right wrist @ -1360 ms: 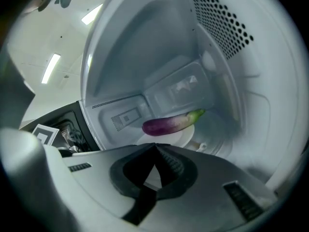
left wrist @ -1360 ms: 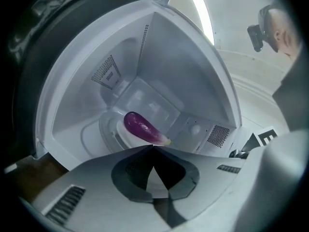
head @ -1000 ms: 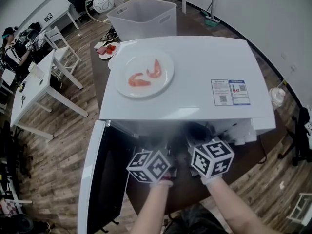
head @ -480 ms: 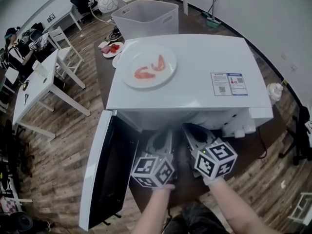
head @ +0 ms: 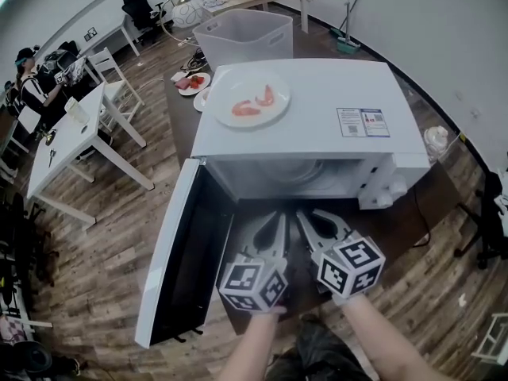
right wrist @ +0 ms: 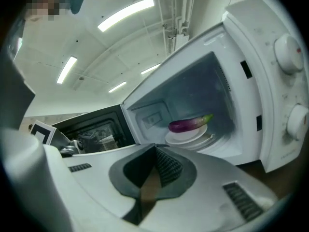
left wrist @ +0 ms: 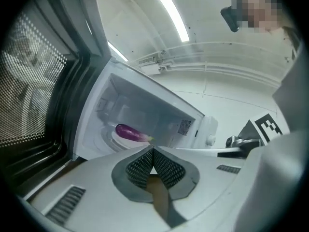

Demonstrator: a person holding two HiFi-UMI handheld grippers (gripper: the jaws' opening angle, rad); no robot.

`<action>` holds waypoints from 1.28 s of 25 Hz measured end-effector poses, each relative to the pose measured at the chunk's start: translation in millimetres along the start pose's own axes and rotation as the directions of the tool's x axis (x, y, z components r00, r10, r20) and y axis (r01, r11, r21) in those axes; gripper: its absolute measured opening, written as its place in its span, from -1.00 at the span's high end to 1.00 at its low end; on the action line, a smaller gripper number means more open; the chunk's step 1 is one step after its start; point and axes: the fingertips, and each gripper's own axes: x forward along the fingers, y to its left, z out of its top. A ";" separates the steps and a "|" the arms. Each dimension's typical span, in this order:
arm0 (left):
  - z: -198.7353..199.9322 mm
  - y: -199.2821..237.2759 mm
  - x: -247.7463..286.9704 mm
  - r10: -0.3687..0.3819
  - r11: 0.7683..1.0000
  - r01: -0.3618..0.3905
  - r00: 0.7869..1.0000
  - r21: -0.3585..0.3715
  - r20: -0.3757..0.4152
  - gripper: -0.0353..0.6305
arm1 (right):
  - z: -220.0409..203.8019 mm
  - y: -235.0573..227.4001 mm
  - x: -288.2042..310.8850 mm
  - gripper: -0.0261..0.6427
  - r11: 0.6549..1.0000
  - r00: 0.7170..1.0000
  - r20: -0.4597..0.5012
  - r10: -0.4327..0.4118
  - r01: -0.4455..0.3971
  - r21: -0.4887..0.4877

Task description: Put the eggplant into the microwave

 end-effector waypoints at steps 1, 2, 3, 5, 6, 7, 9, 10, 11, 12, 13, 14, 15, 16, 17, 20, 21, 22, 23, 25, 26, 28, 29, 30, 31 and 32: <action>0.0 -3.3 -6.9 0.000 1.000 0.000 1.000 0.007 -0.001 0.88 | -0.5 5.4 -5.0 0.92 1.000 1.000 0.002 0.008 -0.008 0.007; -0.4 -6.0 -14.1 0.001 1.000 -0.001 1.000 0.012 -0.003 0.88 | -1.4 11.1 -10.0 0.92 1.000 1.000 0.004 0.016 -0.016 0.013; -1.0 -8.0 -21.7 0.003 1.000 -0.003 1.000 0.015 -0.004 0.88 | -2.8 17.0 -14.9 0.92 1.000 1.000 0.005 0.023 -0.023 0.016; -3.6 -10.8 -36.9 0.007 1.000 -0.007 1.000 0.001 -0.006 0.88 | -6.8 28.7 -25.1 0.92 0.999 0.999 0.004 0.033 -0.033 0.010; -5.2 -12.2 -44.6 0.008 1.000 -0.008 1.000 -0.018 -0.006 0.88 | -9.2 34.2 -30.8 0.92 0.999 0.999 0.003 0.037 -0.037 0.006; -6.5 -14.1 -52.2 0.008 0.999 -0.008 1.000 -0.037 -0.004 0.88 | -11.6 39.5 -36.9 0.92 0.999 0.999 0.001 0.039 -0.039 0.002; -8.1 -19.9 -66.8 0.007 0.999 -0.007 1.000 -0.046 -0.003 0.88 | -16.0 48.9 -50.0 0.92 0.999 0.999 -0.005 0.040 -0.040 -0.013; -8.8 -23.8 -73.6 0.005 0.999 -0.005 1.000 -0.038 -0.004 0.88 | -18.0 52.8 -56.7 0.92 0.999 0.999 -0.007 0.038 -0.038 -0.022; -9.7 -28.0 -80.1 0.001 0.999 -0.002 1.000 -0.032 -0.005 0.88 | -19.9 56.2 -63.4 0.92 0.999 0.999 -0.008 0.036 -0.036 -0.029; -10.7 -32.4 -86.4 -0.004 1.000 0.004 1.000 -0.029 -0.005 0.88 | -21.6 59.7 -70.1 0.92 0.999 0.999 -0.008 0.034 -0.034 -0.034; -11.8 -37.0 -92.5 -0.012 0.999 0.011 1.000 -0.030 -0.005 0.88 | -22.7 63.4 -76.9 0.92 0.999 0.999 -0.009 0.033 -0.033 -0.039; -12.6 -41.7 -98.5 -0.020 0.999 0.020 1.000 -0.032 -0.005 0.88 | -23.7 67.6 -83.5 0.92 0.998 0.999 -0.009 0.032 -0.033 -0.044; -13.1 -46.6 -104.5 -0.028 0.999 0.028 1.000 -0.032 -0.004 0.88 | -24.8 72.2 -89.9 0.92 0.998 0.999 -0.010 0.032 -0.033 -0.051; -13.3 -51.5 -110.6 -0.036 0.999 0.036 0.999 -0.029 -0.003 0.88 | -25.8 77.1 -96.4 0.92 0.998 0.999 -0.011 0.032 -0.032 -0.059; -13.3 -56.6 -116.7 -0.043 0.999 0.043 0.999 -0.022 -0.003 0.88 | -26.4 82.3 -102.9 0.92 0.997 0.999 -0.012 0.031 -0.032 -0.067; -12.5 -72.6 -134.7 -0.067 0.998 0.067 0.998 0.007 -0.005 0.88 | -27.8 98.5 -122.1 0.92 0.996 0.999 -0.019 0.032 -0.034 -0.086; -11.1 -77.4 -140.1 -0.074 0.997 0.074 0.997 0.015 -0.004 0.88 | -28.2 103.5 -128.0 0.92 0.995 0.999 -0.021 0.033 -0.035 -0.091; -9.3 -81.8 -145.5 -0.081 0.996 0.081 0.997 0.022 -0.002 0.88 | -28.7 108.1 -133.7 0.92 0.995 0.999 -0.023 0.034 -0.036 -0.094; -7.6 -85.8 -151.0 -0.086 0.996 0.086 0.996 0.028 0.001 0.88 | -29.6 112.4 -139.3 0.92 0.995 0.999 -0.024 0.034 -0.037 -0.095; -5.5 -92.8 -162.3 -0.093 0.995 0.093 0.996 0.037 0.004 0.88 | -32.2 120.7 -150.3 0.92 0.995 0.999 -0.026 0.035 -0.037 -0.091; -5.0 -96.0 -168.0 -0.096 0.994 0.096 0.995 0.042 0.003 0.88 | -33.2 125.2 -155.4 0.92 0.995 0.999 -0.026 0.036 -0.038 -0.089; -3.7 -102.4 -178.7 -0.104 0.993 0.104 0.995 0.053 0.003 0.88 | -33.4 134.4 -164.7 0.92 0.995 0.999 -0.023 0.039 -0.041 -0.091; -2.7 -105.6 -183.5 -0.108 0.992 0.107 0.994 0.062 0.002 0.88 | -32.6 139.0 -169.0 0.92 0.995 0.999 -0.021 0.041 -0.043 -0.095; -1.7 -108.6 -188.2 -0.110 0.991 0.110 0.994 0.072 0.001 0.88 | -31.6 143.5 -173.1 0.92 0.994 0.999 -0.018 0.042 -0.044 -0.099; -0.6 -111.6 -192.7 -0.113 0.990 0.112 0.994 0.082 0.000 0.88 | -30.9 147.9 -176.9 0.92 0.994 0.999 -0.015 0.044 -0.045 -0.103; 0.2 -114.3 -197.1 -0.114 0.990 0.114 0.993 0.089 -0.001 0.88 | -30.4 151.9 -180.6 0.92 0.993 0.999 -0.012 0.046 -0.047 -0.106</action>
